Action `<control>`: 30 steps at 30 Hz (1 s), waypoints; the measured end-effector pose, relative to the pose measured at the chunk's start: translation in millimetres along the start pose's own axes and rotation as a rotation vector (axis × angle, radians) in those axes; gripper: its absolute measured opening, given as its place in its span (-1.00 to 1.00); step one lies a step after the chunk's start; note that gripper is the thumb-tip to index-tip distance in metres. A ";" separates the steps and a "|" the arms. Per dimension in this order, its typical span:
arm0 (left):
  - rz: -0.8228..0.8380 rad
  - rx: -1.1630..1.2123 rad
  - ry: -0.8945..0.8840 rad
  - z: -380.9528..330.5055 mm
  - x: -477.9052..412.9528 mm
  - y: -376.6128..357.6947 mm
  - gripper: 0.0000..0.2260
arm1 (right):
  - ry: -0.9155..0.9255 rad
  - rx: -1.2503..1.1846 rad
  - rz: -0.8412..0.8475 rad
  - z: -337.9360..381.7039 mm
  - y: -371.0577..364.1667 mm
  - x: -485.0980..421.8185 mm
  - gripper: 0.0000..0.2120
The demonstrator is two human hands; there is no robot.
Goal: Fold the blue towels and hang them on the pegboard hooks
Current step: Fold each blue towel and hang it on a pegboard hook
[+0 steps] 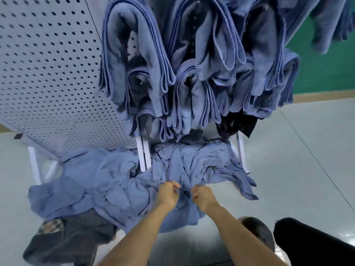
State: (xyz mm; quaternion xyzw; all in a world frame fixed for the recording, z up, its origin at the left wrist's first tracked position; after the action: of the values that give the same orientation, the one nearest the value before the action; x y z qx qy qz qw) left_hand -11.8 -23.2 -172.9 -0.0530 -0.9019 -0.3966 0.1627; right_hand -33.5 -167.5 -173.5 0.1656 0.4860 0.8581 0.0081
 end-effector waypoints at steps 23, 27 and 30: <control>-0.076 -0.146 -0.254 -59.3 6.6 81.0 -0.93 | 0.120 -0.271 -0.018 70.4 54.0 4.4 -0.89; -0.149 -0.027 -0.299 -97.8 31.9 143.3 -0.88 | 0.244 -0.260 -0.104 121.9 123.5 30.3 -0.92; -0.190 0.049 -0.370 -133.1 54.9 183.6 -0.84 | 0.318 -0.266 -0.192 153.2 180.8 47.5 -0.93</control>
State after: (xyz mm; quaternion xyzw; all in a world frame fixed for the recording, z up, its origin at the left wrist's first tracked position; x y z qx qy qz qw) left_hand 11.2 2.3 57.9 -0.0354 -0.9267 -0.3717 -0.0425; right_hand -7.0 -127.3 63.3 -0.0210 0.3772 0.9252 0.0348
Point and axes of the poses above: each hand's wrist, its own x-axis away from the middle knuckle, its own y-axis out of the back of the hand, z = x × y, the point moved 10 cm from there along -x, towards the middle knuckle, and after that the axes turned 11 degrees about -z, right-handed, at the moved point
